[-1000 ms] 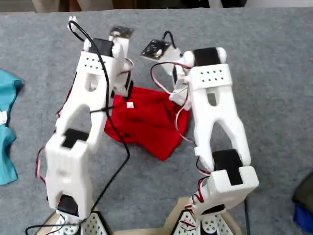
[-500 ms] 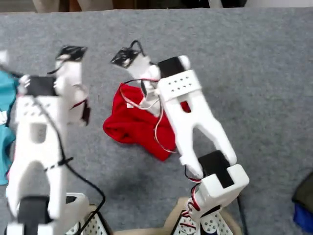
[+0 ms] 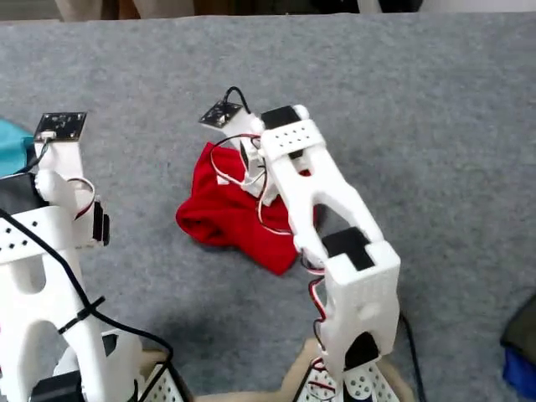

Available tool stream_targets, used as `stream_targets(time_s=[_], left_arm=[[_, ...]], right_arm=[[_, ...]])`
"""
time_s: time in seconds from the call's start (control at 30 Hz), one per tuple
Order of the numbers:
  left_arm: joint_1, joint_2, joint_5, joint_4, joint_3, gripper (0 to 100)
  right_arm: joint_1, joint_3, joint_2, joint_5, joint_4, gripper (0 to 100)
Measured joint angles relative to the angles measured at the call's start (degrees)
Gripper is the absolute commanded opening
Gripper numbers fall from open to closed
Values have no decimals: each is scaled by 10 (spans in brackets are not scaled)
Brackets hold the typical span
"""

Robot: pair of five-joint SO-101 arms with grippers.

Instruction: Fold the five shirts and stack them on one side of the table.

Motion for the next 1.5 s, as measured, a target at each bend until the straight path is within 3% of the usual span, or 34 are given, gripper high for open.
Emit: stream_targets(time_s=[0.3, 1.0, 1.13, 1.27, 1.5], left_arm=[[-2, 0, 0, 0, 2, 89], [-2, 0, 0, 0, 2, 89], [-2, 0, 0, 0, 2, 89], [-2, 0, 0, 0, 2, 89], [-2, 0, 0, 0, 2, 89]], right_arm=[[15, -1, -10, -1, 17, 133], [19, -24, 29, -12, -38, 135], [19, -55, 84, -12, -39, 124], [19, -72, 99, -12, -39, 10], [21, -109, 101, -18, 4, 6]])
